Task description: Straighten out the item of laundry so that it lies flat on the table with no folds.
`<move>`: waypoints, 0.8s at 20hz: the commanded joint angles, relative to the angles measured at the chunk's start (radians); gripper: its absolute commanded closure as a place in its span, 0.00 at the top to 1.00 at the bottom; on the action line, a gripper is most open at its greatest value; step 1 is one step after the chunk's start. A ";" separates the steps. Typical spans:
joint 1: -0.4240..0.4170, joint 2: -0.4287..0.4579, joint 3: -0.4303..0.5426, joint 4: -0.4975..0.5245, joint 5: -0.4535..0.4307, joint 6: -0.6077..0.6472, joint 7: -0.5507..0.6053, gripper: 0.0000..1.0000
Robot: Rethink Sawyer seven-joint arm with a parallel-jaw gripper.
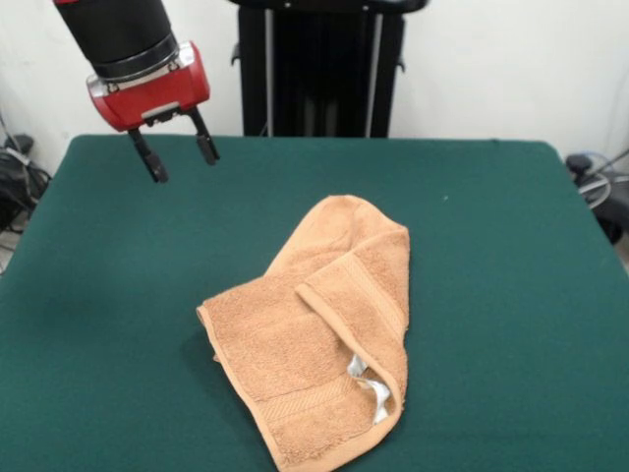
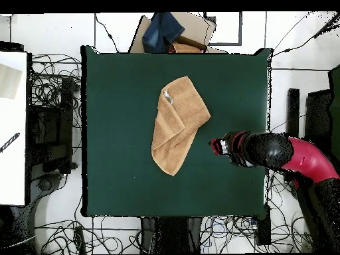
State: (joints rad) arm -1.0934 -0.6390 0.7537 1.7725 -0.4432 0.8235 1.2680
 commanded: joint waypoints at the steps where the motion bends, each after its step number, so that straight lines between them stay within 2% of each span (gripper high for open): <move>1: 0.032 0.021 -0.008 0.021 -0.012 -0.065 0.026 1.00; 16: 0.065 -0.004 -0.036 0.062 -0.031 -0.110 0.076 1.00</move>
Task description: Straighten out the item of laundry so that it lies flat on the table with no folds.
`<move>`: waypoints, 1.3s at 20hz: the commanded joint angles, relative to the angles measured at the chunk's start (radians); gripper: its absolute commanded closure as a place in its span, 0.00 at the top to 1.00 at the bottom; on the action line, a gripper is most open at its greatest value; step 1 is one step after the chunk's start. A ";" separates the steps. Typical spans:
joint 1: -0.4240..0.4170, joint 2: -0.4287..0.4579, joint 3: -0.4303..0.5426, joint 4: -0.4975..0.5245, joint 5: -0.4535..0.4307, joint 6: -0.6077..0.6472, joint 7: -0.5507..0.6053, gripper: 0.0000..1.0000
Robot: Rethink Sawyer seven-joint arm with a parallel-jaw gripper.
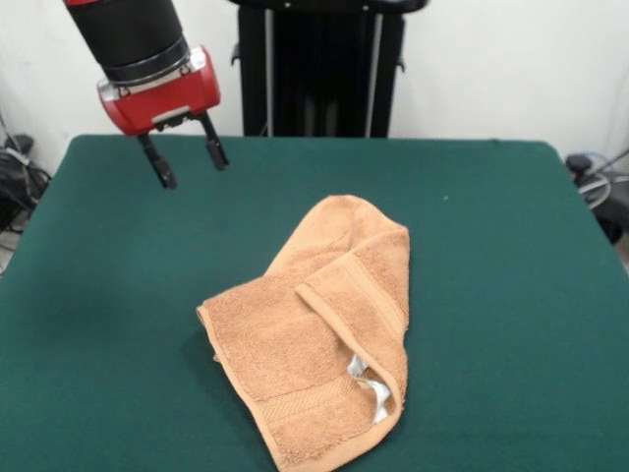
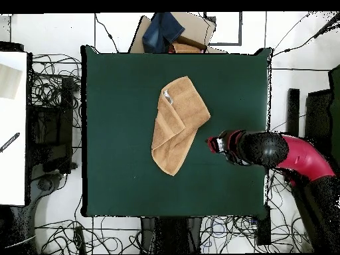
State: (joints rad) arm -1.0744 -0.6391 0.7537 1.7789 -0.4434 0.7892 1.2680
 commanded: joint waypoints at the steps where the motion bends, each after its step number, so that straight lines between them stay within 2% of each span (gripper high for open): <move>1: 0.049 -0.005 -0.038 0.058 -0.031 -0.078 0.079 1.00; 26: 0.086 0.002 -0.059 0.081 -0.020 -0.146 0.118 1.00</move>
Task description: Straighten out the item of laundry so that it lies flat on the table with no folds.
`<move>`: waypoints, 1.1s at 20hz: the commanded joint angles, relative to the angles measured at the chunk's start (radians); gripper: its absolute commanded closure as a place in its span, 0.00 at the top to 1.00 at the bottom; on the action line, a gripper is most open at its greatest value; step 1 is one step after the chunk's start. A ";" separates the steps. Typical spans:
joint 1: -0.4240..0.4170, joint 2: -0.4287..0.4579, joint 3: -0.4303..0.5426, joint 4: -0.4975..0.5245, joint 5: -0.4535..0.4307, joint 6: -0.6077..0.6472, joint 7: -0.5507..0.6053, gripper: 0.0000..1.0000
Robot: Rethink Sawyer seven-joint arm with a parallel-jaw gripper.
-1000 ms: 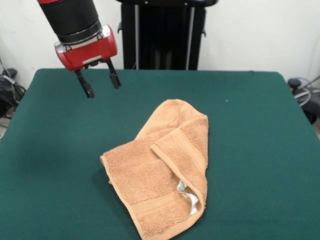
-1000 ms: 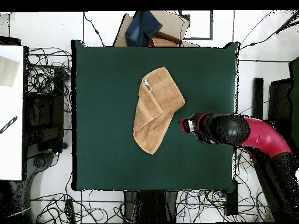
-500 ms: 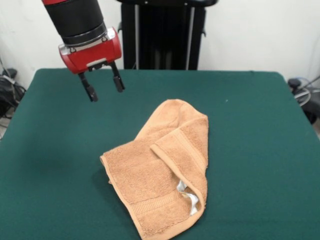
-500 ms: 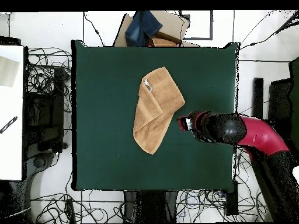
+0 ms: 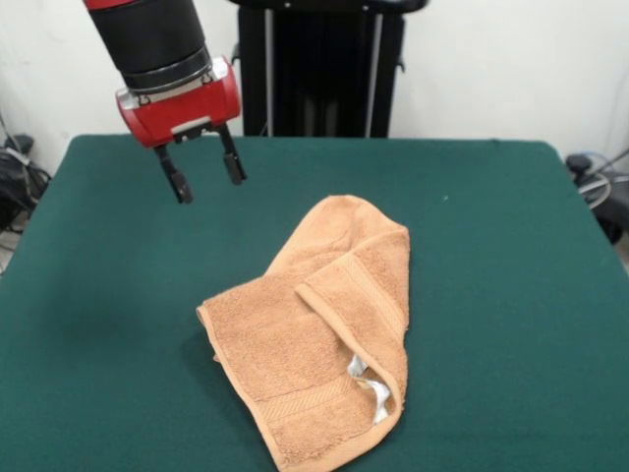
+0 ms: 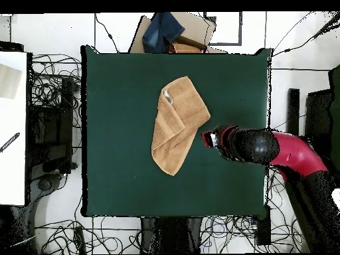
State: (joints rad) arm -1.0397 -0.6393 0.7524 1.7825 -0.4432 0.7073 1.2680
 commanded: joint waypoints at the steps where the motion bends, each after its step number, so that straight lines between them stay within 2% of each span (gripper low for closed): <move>1: 0.052 0.003 -0.059 0.078 -0.019 -0.066 0.118 1.00; 22: 0.086 0.024 -0.090 0.105 -0.002 -0.132 0.153 1.00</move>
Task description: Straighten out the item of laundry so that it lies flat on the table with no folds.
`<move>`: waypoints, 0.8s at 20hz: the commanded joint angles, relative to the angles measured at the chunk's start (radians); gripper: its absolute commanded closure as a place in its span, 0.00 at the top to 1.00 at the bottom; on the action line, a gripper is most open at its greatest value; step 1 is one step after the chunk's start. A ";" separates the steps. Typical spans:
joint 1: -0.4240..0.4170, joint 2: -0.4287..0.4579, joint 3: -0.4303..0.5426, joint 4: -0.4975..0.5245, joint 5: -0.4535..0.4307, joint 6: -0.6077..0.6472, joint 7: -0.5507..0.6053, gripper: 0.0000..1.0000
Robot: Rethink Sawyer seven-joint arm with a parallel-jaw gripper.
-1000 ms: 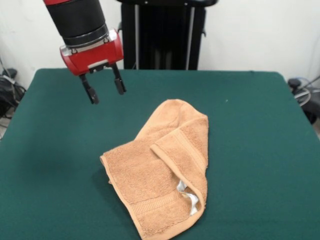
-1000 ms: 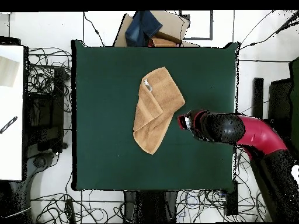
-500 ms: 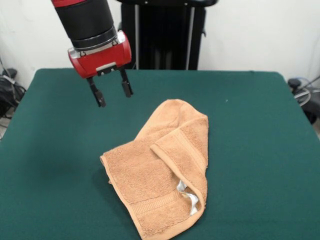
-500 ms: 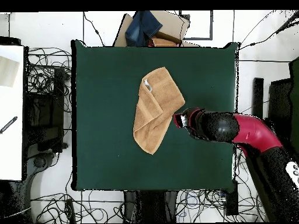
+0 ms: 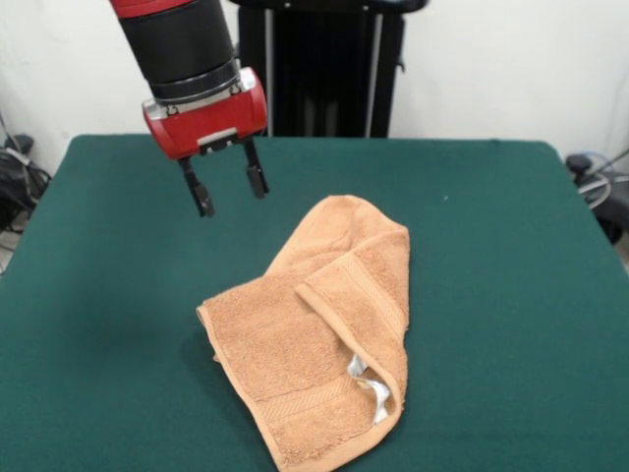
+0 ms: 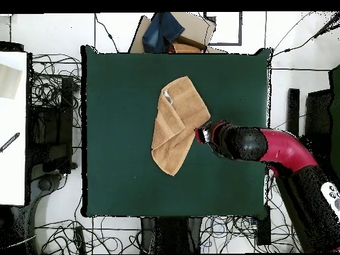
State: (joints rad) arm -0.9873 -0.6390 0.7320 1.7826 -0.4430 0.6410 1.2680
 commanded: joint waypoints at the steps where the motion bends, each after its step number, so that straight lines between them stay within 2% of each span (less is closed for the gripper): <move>1: 0.034 0.025 -0.071 0.105 0.000 -0.068 0.154 1.00; 7: 0.043 0.037 -0.077 0.118 -0.003 -0.112 0.173 1.00; 16: 0.108 0.011 -0.132 0.177 -0.003 -0.219 0.263 1.00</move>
State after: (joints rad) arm -0.9407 -0.6394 0.6919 1.8355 -0.4423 0.4992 1.2686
